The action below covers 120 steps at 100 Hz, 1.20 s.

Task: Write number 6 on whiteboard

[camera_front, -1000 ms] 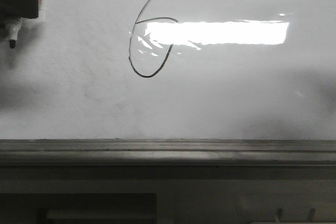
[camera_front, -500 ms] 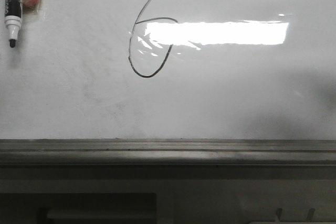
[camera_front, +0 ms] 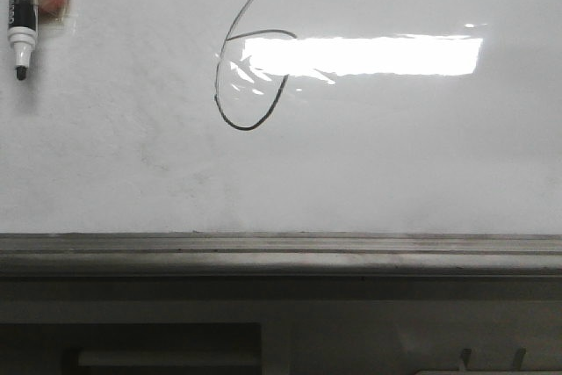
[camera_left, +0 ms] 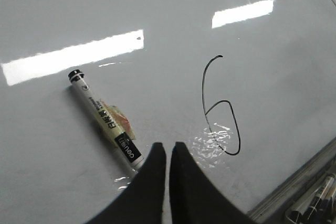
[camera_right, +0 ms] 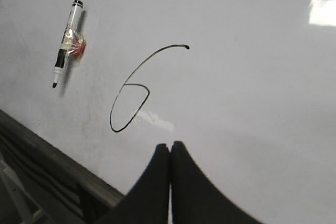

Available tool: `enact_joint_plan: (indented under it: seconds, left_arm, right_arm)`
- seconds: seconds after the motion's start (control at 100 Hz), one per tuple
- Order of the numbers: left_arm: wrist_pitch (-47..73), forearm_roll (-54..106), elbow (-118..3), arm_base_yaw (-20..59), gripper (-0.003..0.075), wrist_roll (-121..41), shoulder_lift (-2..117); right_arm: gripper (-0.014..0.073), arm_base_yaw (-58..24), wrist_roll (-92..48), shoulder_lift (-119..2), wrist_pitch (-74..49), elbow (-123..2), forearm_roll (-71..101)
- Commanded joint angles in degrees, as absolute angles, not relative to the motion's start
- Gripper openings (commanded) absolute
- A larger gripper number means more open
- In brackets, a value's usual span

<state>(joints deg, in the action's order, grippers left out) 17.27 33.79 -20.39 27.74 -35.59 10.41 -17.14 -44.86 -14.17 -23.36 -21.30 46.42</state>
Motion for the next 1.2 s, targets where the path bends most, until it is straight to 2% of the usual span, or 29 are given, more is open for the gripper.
enact_joint_plan:
  seconds: [0.0,0.19,1.19]
  left_arm:
    - [10.83,37.27,-18.41,27.7,-0.002,-35.58,6.55]
    - [7.71,43.48,-13.58,27.7,-0.002,-35.58,-2.09]
    - [8.2,46.49,-13.53,27.7,-0.002,-35.5,-1.38]
  right_arm:
    - [-0.0065,-16.64,-45.98,-8.45,-16.71,-19.52,48.0]
    - [-0.0064,-16.64,-45.98,-0.86,-16.06,-13.32,47.94]
    - [-0.0065,-16.64,-45.98,0.07,-14.9,-12.06,47.94]
